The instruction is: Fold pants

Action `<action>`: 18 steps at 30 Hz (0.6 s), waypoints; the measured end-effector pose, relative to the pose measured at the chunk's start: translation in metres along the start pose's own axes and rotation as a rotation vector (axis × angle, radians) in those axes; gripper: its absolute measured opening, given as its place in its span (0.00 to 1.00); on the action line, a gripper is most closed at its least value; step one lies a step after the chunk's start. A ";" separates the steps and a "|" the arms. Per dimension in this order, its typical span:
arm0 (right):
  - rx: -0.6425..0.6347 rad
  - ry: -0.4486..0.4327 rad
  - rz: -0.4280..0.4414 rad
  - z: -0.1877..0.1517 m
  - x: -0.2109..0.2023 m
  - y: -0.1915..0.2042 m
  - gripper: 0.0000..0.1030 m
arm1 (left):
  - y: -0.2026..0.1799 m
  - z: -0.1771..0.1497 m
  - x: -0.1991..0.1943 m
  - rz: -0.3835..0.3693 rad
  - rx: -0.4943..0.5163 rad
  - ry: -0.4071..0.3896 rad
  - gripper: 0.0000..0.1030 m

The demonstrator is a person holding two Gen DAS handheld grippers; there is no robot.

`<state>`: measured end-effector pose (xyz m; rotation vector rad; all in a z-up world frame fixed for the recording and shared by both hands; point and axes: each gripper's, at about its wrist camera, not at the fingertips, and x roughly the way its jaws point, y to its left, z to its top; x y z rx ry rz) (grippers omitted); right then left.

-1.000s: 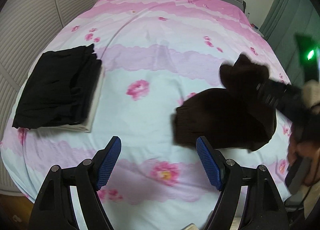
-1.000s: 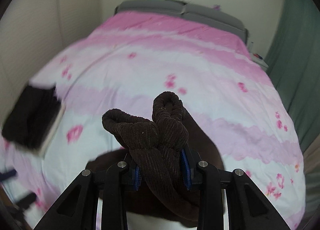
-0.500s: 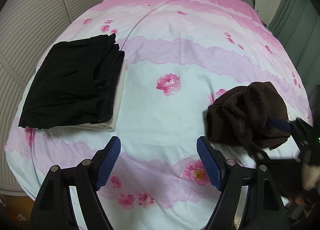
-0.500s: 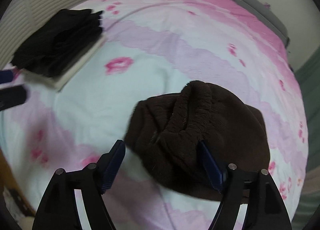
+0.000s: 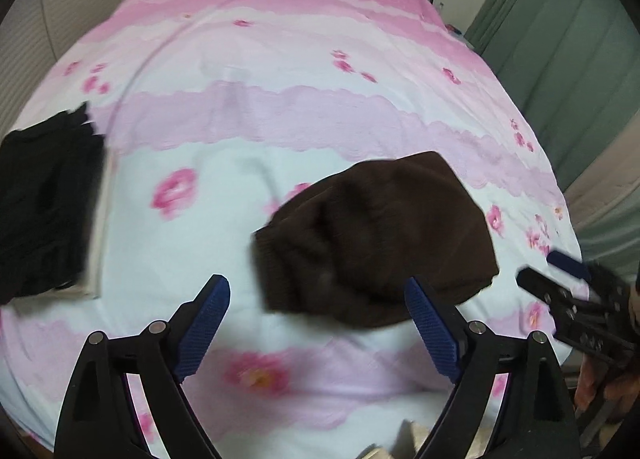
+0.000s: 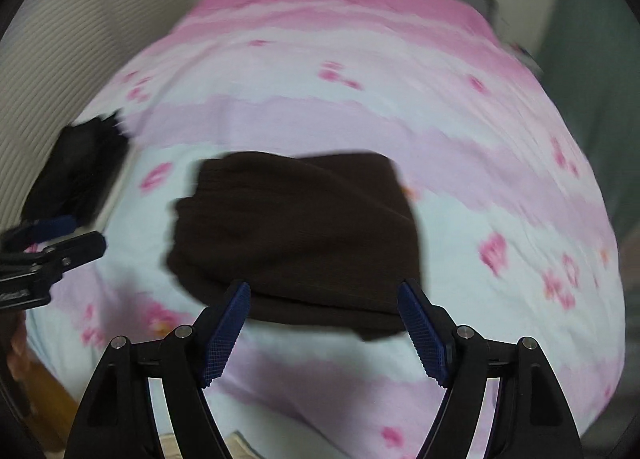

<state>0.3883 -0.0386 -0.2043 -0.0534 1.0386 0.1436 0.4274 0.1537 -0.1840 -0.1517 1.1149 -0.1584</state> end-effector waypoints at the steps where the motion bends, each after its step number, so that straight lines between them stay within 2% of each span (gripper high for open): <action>1: 0.036 0.006 0.004 -0.001 0.002 -0.013 0.74 | -0.004 0.005 0.006 -0.005 -0.004 0.007 0.87; 4: 0.111 0.021 0.010 -0.003 0.008 -0.045 0.74 | -0.015 0.023 0.036 0.014 -0.053 0.057 0.87; 8: 0.129 0.042 0.019 -0.008 0.013 -0.071 0.74 | -0.020 0.034 0.069 0.141 -0.136 0.120 0.87; 10: 0.125 0.053 0.029 -0.009 0.016 -0.077 0.74 | -0.019 0.033 0.074 0.153 -0.167 0.125 0.86; 12: 0.118 0.066 0.045 -0.009 0.020 -0.083 0.74 | -0.018 0.030 0.075 0.162 -0.197 0.118 0.74; 13: 0.114 0.071 0.052 -0.009 0.022 -0.086 0.74 | -0.018 0.028 0.075 0.156 -0.209 0.118 0.62; 14: 0.106 0.080 0.064 -0.010 0.025 -0.086 0.74 | -0.019 0.027 0.075 0.146 -0.219 0.118 0.45; 15: 0.099 0.087 0.072 -0.010 0.027 -0.087 0.74 | -0.019 0.025 0.073 0.131 -0.228 0.115 0.38; 17: 0.078 0.096 0.089 -0.010 0.030 -0.086 0.74 | -0.019 0.019 0.063 0.129 -0.250 0.084 0.34; 18: 0.069 0.096 0.096 -0.009 0.031 -0.086 0.74 | -0.019 0.015 0.054 0.105 -0.265 0.063 0.34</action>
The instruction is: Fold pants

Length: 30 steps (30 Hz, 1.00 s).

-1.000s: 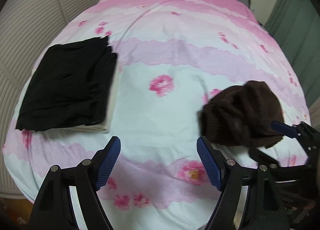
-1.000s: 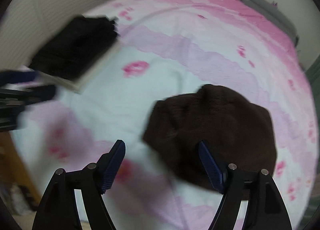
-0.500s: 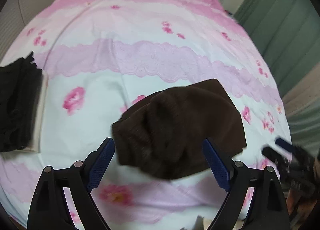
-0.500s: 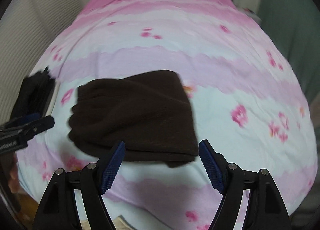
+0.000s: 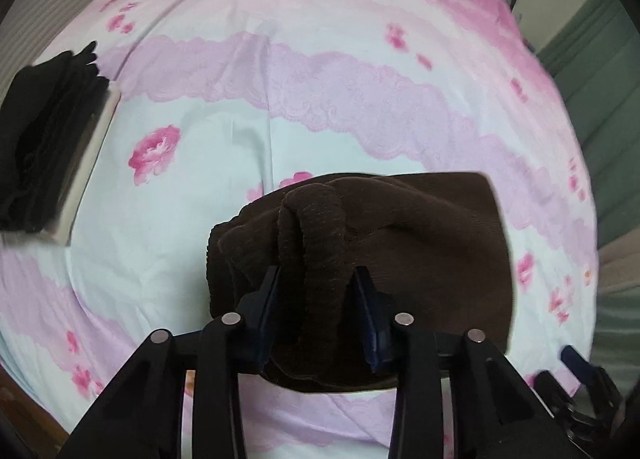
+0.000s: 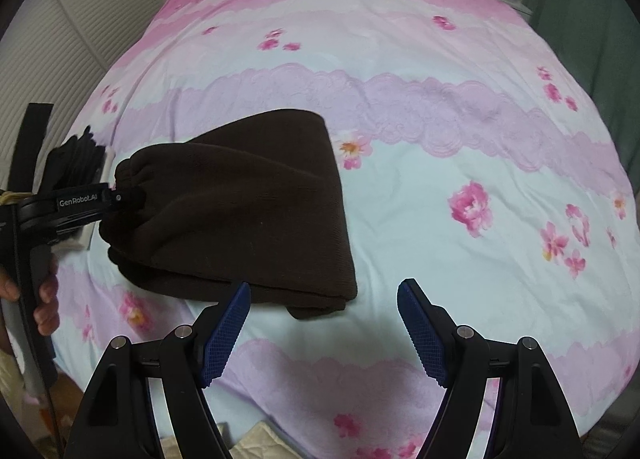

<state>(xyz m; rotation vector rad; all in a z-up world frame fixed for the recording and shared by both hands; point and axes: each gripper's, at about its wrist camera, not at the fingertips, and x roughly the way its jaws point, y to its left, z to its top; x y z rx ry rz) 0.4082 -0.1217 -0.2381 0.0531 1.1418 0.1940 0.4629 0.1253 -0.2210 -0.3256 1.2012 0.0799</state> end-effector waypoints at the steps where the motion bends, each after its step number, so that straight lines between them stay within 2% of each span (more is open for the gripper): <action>1: -0.014 0.001 0.008 0.001 0.001 0.001 0.74 | 0.002 -0.004 -0.008 -0.018 -0.017 -0.017 0.34; 3: -0.034 0.000 0.021 0.003 0.002 0.004 0.74 | 0.009 -0.013 -0.023 -0.039 -0.032 -0.045 0.35; 6: -0.057 0.002 0.040 0.007 0.005 0.007 0.74 | 0.023 -0.025 -0.023 -0.010 -0.041 -0.044 0.41; 9: -0.069 0.013 0.054 0.011 0.010 0.010 0.74 | 0.044 -0.034 -0.006 0.038 -0.078 -0.018 0.54; 10: -0.074 0.015 0.059 0.013 0.012 0.012 0.74 | 0.052 -0.036 -0.001 0.028 -0.107 -0.001 0.61; 13: -0.085 0.022 0.060 0.014 0.016 0.017 0.74 | 0.071 -0.041 0.010 -0.045 -0.192 0.048 0.62; 15: -0.090 0.025 0.058 0.014 0.018 0.019 0.74 | 0.073 -0.042 0.003 -0.090 -0.205 0.037 0.64; 17: -0.094 0.028 0.059 0.014 0.019 0.021 0.74 | 0.070 -0.044 -0.006 -0.098 -0.183 0.016 0.80; 19: -0.096 0.030 0.059 0.014 0.020 0.022 0.74 | 0.062 -0.048 -0.010 -0.109 -0.148 -0.002 0.90; 22: -0.091 0.045 0.050 0.014 0.026 0.022 0.74 | 0.052 -0.053 -0.003 -0.140 -0.127 0.020 0.90; 25: -0.074 0.063 0.049 0.013 0.031 0.021 0.74 | 0.048 -0.055 0.017 -0.176 -0.166 0.054 0.91; 28: -0.074 0.066 0.041 0.012 0.031 0.021 0.74 | 0.056 -0.056 0.041 -0.206 -0.261 0.118 0.91; 30: -0.077 0.069 0.028 0.011 0.030 0.021 0.74 | 0.068 -0.055 0.050 -0.270 -0.368 0.132 0.90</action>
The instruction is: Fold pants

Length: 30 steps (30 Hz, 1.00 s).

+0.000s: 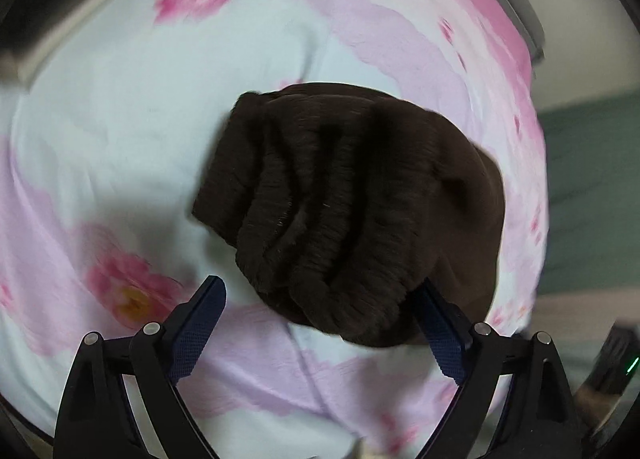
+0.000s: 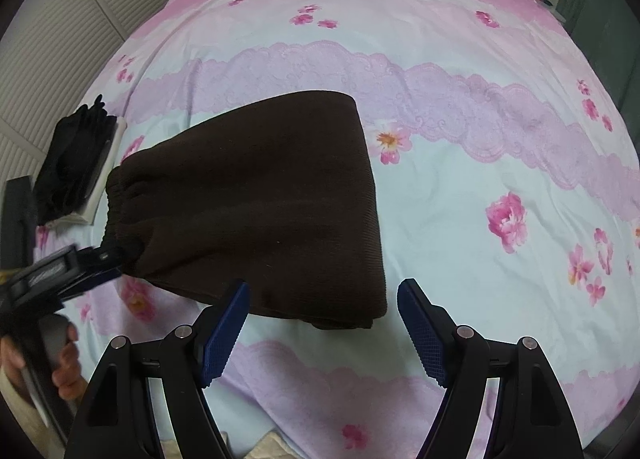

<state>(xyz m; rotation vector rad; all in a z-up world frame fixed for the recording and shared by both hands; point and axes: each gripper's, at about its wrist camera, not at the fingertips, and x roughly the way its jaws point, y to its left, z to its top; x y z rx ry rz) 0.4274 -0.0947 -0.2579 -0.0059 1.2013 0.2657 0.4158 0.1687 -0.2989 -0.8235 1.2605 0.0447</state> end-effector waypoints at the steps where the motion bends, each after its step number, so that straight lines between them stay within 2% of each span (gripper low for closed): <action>1: -0.001 0.001 -0.003 -0.001 -0.001 -0.001 0.74 | 0.003 0.002 0.001 -0.041 -0.041 0.000 0.90; 3: 0.004 0.003 -0.007 -0.003 -0.002 -0.003 0.74 | 0.006 0.006 0.002 -0.072 -0.076 0.000 0.82; 5: 0.017 0.010 0.006 -0.009 -0.002 -0.008 0.74 | 0.001 0.008 0.003 -0.047 -0.045 0.006 0.63; 7: 0.024 0.031 0.003 -0.019 0.001 -0.010 0.74 | -0.007 0.006 0.000 -0.019 -0.009 0.006 0.49; 10: 0.041 0.067 0.012 -0.035 0.012 -0.016 0.74 | -0.019 0.003 -0.019 -0.031 0.002 -0.001 0.41; 13: 0.072 0.090 0.037 -0.046 0.024 -0.023 0.74 | -0.036 0.007 -0.043 -0.077 0.011 -0.028 0.38; 18: 0.120 0.075 0.082 -0.048 0.042 -0.024 0.74 | -0.088 0.019 -0.078 -0.104 0.120 -0.085 0.37; 20: 0.121 0.075 0.075 -0.043 0.052 -0.022 0.74 | -0.104 0.024 -0.085 -0.100 0.177 -0.101 0.36; 23: 0.132 0.051 0.053 -0.032 0.062 -0.021 0.74 | -0.110 0.030 -0.092 -0.099 0.198 -0.121 0.35; 25: 0.126 0.026 0.001 -0.025 0.060 -0.022 0.74 | -0.107 0.034 -0.097 -0.102 0.196 -0.147 0.34; 27: 0.094 -0.025 -0.141 -0.023 0.052 -0.028 0.75 | -0.090 0.035 -0.094 -0.115 0.156 -0.128 0.34; 29: 0.019 -0.058 -0.196 -0.022 0.042 -0.029 0.75 | -0.073 0.035 -0.082 -0.080 0.133 -0.125 0.33; 30: -0.033 -0.089 -0.254 -0.022 0.035 -0.026 0.75 | -0.060 0.035 -0.072 -0.056 0.115 -0.112 0.33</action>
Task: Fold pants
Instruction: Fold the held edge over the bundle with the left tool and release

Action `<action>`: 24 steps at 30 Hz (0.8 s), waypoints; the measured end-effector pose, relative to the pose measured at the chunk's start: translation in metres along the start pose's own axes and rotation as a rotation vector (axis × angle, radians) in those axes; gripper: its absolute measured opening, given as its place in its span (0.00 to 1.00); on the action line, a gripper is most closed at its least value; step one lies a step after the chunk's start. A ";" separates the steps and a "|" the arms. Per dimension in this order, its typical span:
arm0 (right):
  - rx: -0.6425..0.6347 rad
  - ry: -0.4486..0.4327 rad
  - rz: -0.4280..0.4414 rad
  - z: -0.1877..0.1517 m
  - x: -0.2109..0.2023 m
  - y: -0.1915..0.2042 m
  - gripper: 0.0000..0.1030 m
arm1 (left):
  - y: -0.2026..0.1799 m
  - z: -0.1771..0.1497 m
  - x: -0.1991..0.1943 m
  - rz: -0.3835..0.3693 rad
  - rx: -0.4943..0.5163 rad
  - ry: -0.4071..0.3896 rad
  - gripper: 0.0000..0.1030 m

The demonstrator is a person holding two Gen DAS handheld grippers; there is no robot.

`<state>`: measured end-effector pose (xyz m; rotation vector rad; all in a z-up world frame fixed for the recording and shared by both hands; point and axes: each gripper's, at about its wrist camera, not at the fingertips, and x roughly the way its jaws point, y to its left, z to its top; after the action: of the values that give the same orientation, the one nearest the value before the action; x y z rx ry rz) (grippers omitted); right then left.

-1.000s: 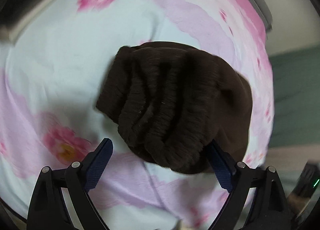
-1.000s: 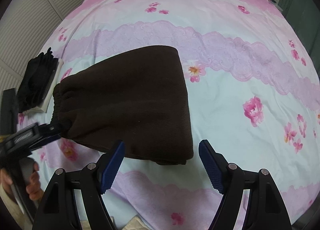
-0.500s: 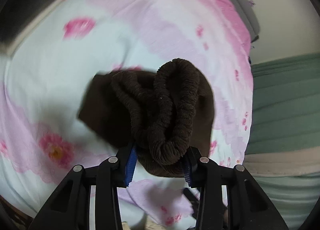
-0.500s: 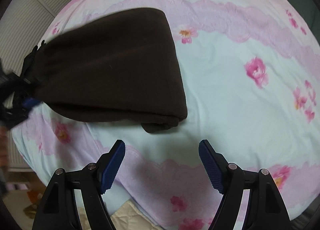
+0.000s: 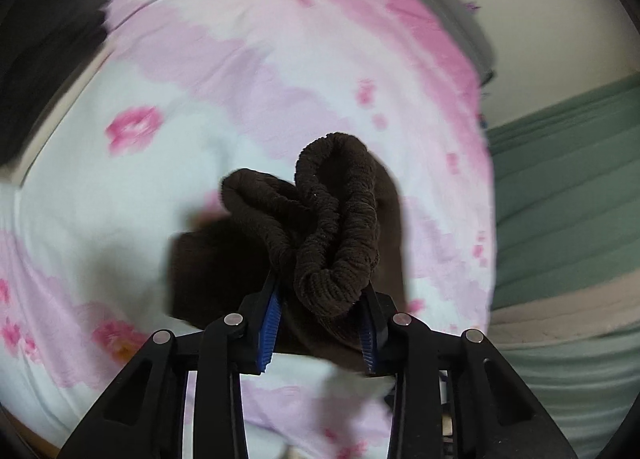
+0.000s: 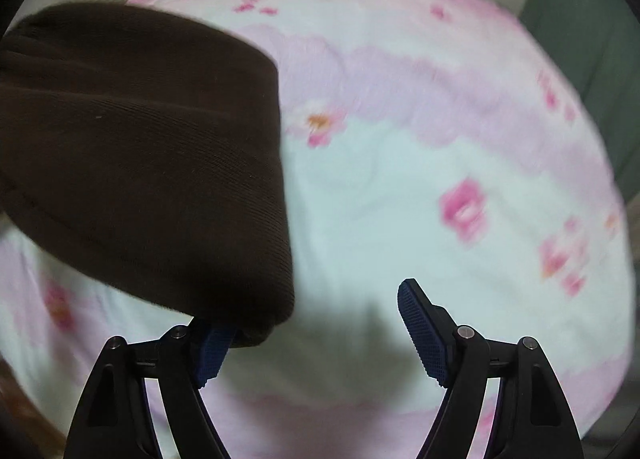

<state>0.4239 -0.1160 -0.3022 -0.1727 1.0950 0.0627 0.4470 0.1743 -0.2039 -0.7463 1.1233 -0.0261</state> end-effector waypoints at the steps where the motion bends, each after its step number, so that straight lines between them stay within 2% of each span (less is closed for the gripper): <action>1: -0.042 -0.026 -0.046 0.000 -0.005 0.003 0.75 | 0.010 -0.003 0.007 0.012 -0.019 0.015 0.33; 2: -0.083 -0.045 -0.082 0.001 -0.008 0.006 0.75 | 0.023 -0.008 0.014 0.026 -0.047 0.033 0.33; 4: -0.129 -0.041 -0.086 0.004 -0.008 0.008 0.75 | 0.047 -0.020 0.024 0.032 -0.088 0.068 0.33; 10: -0.226 -0.015 -0.104 -0.002 0.002 0.015 0.75 | 0.066 -0.037 0.043 0.044 -0.097 0.124 0.35; 12: -0.231 0.002 -0.096 -0.004 0.006 0.011 0.75 | 0.067 -0.037 0.052 0.065 -0.070 0.139 0.38; 16: -0.183 0.060 -0.063 -0.003 0.019 0.001 0.75 | 0.071 -0.042 0.064 0.130 -0.041 0.163 0.53; 20: -0.138 0.116 -0.026 -0.006 0.021 0.002 0.76 | 0.085 -0.047 0.066 0.157 -0.073 0.177 0.65; 24: -0.161 0.162 -0.002 -0.009 0.010 0.007 0.76 | 0.079 -0.047 0.055 0.190 0.005 0.178 0.70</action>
<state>0.4193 -0.1108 -0.3157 -0.3280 1.2513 0.1378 0.4069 0.1882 -0.3022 -0.6386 1.3603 0.0662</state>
